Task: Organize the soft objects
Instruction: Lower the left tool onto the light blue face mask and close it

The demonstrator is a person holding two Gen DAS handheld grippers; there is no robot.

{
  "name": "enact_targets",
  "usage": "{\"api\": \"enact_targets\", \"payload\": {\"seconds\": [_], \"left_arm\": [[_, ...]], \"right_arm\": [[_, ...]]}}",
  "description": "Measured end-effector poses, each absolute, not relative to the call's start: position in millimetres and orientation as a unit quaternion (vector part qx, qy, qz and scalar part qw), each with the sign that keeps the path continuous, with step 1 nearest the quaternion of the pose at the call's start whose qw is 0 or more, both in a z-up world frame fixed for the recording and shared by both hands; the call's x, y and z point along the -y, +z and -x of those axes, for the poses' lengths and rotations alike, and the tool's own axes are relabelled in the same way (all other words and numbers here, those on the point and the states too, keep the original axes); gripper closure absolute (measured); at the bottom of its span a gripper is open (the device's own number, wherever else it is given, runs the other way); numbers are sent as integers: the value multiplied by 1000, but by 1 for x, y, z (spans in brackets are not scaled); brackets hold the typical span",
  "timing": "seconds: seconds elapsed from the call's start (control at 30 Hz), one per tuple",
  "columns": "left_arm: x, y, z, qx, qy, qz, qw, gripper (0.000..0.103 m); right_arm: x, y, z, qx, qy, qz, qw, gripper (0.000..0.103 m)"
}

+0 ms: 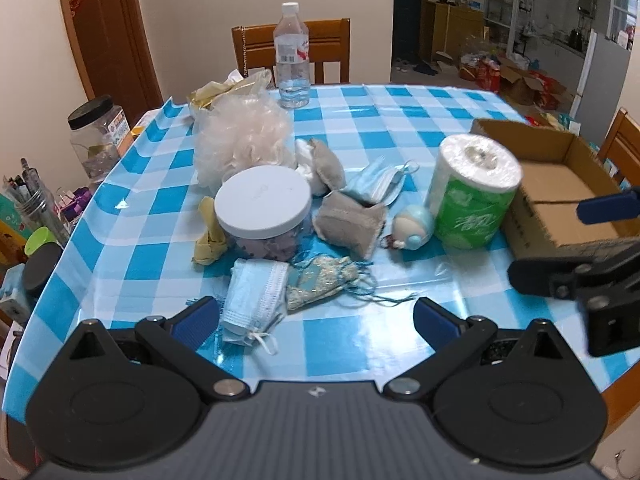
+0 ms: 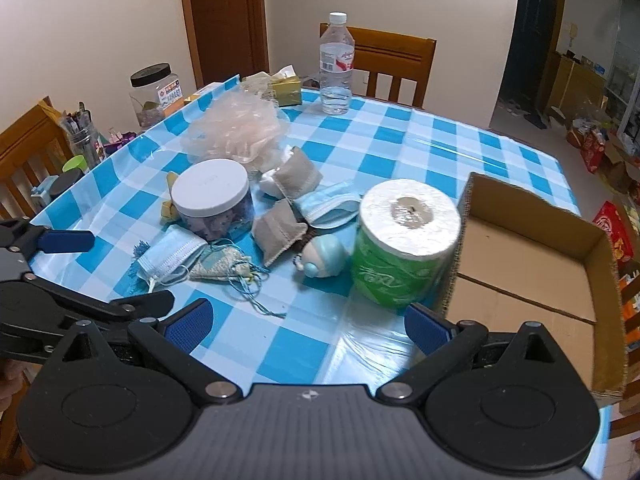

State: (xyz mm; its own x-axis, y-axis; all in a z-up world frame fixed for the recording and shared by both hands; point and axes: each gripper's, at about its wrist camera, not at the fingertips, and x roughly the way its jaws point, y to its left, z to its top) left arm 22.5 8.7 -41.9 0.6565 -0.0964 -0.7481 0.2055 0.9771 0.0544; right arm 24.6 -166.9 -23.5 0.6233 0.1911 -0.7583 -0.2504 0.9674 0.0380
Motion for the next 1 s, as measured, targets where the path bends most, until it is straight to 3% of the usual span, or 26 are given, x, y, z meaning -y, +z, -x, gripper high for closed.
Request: {"api": "enact_targets", "payload": {"seconds": [0.77,0.87,1.0], "left_arm": [[-57,-125,-91,-423,-128,-131,888,1],[-59,-128,-97,-424,-142,-138,884,8],[-64,-130,-102,-431,-156,-136,878,31]], "right_arm": [[126,-83,-49,-471,92,12,877,0],[123,-86,-53,-476,87,7,875,0],[118,-88,-55,-479,86,7,873,0]]}}
